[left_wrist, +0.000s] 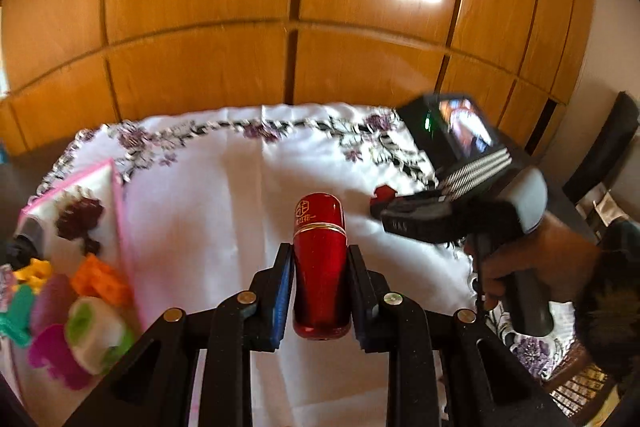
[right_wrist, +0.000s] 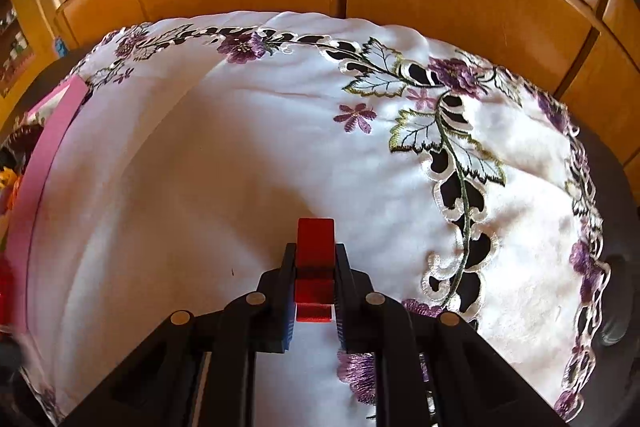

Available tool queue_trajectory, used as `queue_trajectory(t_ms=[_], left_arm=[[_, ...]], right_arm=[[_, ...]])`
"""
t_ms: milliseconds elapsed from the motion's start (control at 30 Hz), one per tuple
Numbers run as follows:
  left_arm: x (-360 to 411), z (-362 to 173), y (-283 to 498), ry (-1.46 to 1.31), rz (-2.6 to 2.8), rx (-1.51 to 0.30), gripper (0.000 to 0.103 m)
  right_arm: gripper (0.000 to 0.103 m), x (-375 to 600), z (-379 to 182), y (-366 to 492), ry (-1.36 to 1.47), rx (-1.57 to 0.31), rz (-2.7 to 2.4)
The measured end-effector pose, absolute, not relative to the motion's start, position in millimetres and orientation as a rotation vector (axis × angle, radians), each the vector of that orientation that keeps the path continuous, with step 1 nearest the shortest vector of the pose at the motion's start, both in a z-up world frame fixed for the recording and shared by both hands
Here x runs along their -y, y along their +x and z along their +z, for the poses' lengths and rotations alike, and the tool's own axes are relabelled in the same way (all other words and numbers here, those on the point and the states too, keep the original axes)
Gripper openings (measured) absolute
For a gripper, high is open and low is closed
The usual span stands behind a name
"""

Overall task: Organize rigid objects
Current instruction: 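Carry the lipstick into the tray and open the left gripper while the right holds the block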

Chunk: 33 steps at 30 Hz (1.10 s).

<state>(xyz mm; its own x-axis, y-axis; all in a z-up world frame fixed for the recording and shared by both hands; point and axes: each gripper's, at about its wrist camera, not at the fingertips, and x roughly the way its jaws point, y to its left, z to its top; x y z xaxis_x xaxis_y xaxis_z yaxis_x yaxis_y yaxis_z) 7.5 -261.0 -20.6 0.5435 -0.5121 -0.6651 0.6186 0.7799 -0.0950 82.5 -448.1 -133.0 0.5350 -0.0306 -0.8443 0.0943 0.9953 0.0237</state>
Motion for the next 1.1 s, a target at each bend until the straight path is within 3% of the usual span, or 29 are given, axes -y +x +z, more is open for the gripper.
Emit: queue_trajectory(t_ms=[1100], left_arm=[[57,-8,40,-0.133,-0.301,-0.78,0.026]], right_arm=[[0.014,434,-134,77,-0.076,-0.964,-0.101]])
